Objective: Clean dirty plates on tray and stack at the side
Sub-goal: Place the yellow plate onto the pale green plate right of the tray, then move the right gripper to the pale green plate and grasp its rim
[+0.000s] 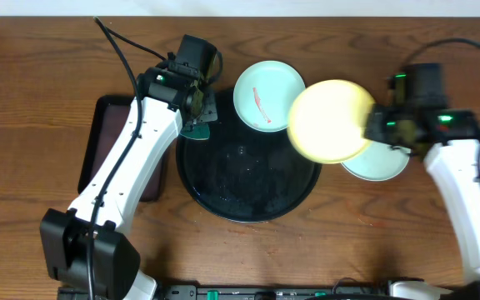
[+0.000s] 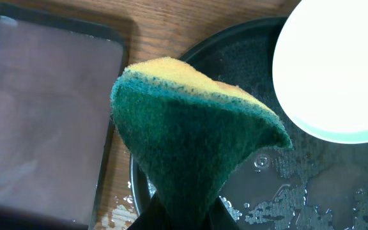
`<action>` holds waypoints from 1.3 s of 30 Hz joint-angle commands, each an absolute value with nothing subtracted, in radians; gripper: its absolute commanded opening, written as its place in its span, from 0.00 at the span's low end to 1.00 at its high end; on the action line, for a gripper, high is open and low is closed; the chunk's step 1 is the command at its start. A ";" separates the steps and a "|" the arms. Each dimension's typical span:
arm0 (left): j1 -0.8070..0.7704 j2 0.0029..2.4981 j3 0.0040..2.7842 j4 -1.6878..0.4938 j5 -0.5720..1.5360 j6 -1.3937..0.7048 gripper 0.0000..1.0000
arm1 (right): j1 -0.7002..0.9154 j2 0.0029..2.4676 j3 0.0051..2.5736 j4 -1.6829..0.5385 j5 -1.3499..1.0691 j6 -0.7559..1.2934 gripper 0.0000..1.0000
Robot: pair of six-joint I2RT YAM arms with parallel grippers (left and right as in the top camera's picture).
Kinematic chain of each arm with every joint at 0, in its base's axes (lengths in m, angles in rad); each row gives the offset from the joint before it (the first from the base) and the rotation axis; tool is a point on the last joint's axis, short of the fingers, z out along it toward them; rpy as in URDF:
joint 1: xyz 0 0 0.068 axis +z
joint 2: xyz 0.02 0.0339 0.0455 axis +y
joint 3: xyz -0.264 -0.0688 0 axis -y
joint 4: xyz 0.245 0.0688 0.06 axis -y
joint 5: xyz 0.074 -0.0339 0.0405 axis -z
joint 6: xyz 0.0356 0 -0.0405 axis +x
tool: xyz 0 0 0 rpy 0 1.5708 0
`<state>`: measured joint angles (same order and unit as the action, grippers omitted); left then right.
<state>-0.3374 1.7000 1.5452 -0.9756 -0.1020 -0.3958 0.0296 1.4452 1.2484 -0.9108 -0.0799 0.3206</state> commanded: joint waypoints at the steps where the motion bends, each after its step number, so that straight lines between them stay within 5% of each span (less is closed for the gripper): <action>1: -0.337 1.725 1.548 -0.974 -0.089 -0.406 0.08 | -0.124 1.441 1.253 -0.919 -0.181 0.305 0.01; 8: -0.337 1.732 1.540 -0.963 -0.089 -0.406 0.07 | -0.286 1.527 1.253 -0.936 -0.080 0.300 0.01; 23: -0.337 1.732 1.540 -0.940 -0.089 -0.406 0.08 | -0.295 1.784 1.253 -0.924 -0.016 0.283 0.01; 27: -0.337 1.732 1.540 -0.937 -0.089 -0.406 0.08 | -0.293 1.777 1.263 -0.922 -0.060 0.282 0.27; 30: -0.337 1.732 1.540 -0.934 -0.085 -0.406 0.07 | -0.287 1.771 1.304 -0.945 -0.149 0.247 0.36; 36: -0.337 1.732 1.540 -0.937 -0.056 -0.405 0.08 | -0.181 1.771 1.431 -0.976 -0.279 0.181 0.36; 39: -0.337 1.732 1.540 -0.933 -0.055 -0.406 0.07 | -0.064 1.771 1.492 -0.929 -0.292 0.138 0.19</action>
<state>-0.3374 1.7283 1.5452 -0.9360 -0.0658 -0.3958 -0.1799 1.7866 1.4242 -0.9611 -0.2169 0.2016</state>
